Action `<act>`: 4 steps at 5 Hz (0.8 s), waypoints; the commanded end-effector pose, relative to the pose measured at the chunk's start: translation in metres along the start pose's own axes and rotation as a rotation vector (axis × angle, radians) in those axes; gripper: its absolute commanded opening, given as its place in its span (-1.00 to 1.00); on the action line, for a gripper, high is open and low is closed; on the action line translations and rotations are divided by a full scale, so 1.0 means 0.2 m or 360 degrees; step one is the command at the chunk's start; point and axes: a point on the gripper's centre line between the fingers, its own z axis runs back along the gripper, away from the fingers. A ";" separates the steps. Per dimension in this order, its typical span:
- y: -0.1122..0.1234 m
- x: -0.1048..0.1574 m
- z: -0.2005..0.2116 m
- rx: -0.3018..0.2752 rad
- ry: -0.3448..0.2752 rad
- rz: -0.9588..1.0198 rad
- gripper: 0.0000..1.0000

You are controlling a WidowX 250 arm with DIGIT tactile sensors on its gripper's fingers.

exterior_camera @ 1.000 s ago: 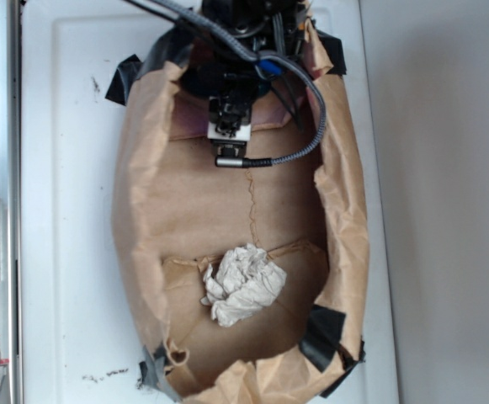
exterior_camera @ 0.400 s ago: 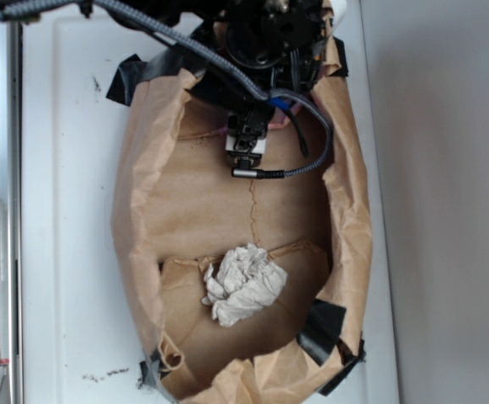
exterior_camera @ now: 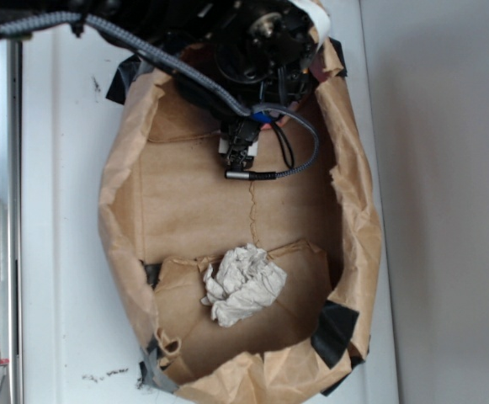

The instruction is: Grab the plastic pickle.

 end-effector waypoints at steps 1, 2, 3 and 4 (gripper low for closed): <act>-0.01 0.02 0.12 0.0080 -0.0133 -0.0049 -1.00; -0.02 0.02 0.12 0.0103 -0.0148 -0.0067 -1.00; -0.04 0.02 0.21 0.0090 -0.0215 -0.0064 -1.00; -0.20 0.01 0.46 -0.0059 -0.0472 -0.0215 -1.00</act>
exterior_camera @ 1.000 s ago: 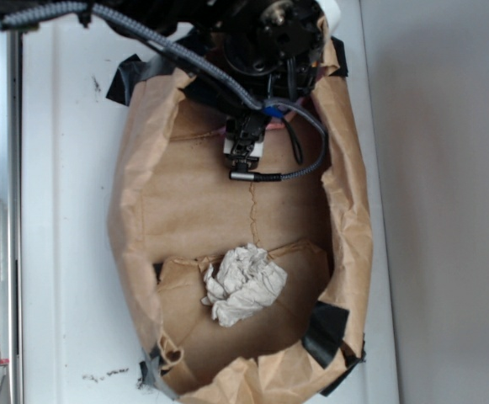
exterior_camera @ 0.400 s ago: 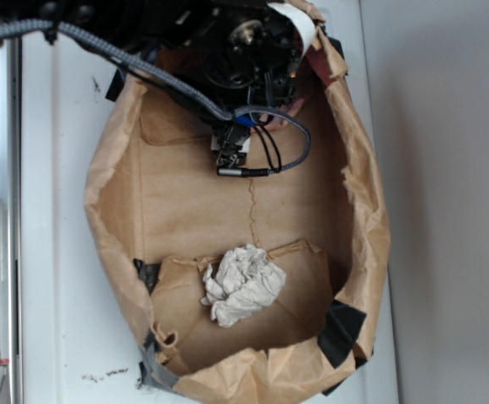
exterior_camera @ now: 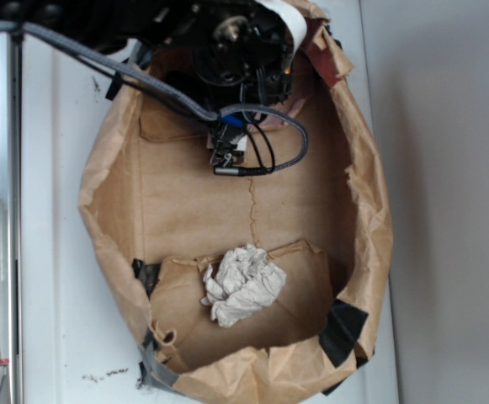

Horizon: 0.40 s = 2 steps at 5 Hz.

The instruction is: Grab the plastic pickle.

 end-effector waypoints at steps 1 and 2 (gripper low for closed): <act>-0.27 0.08 0.59 -0.0216 -0.0326 -0.0236 -1.00; -0.29 0.09 0.71 -0.0246 -0.0373 -0.0216 -1.00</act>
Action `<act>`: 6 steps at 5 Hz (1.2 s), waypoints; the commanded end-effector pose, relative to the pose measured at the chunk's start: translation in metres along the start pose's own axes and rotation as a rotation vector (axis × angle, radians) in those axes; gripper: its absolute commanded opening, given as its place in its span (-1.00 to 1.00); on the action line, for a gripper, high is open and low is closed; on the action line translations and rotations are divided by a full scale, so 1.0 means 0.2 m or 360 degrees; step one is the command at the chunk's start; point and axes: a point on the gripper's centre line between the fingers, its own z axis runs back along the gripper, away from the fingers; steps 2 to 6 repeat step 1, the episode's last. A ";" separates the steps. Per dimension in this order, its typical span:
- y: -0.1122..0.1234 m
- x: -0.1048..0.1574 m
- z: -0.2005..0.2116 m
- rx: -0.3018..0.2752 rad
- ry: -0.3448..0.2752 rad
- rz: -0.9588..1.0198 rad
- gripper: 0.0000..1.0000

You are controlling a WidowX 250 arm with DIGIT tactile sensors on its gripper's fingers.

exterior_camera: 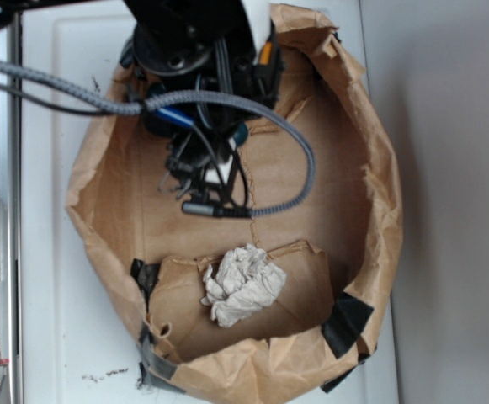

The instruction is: Grab the plastic pickle.

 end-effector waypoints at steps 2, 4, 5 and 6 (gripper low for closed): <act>-0.05 0.06 0.20 0.0122 -0.0092 -0.0044 -1.00; -0.05 0.06 0.20 0.0122 -0.0092 -0.0044 -1.00; -0.05 0.06 0.20 0.0122 -0.0092 -0.0044 -1.00; -0.05 0.06 0.20 0.0122 -0.0092 -0.0044 -1.00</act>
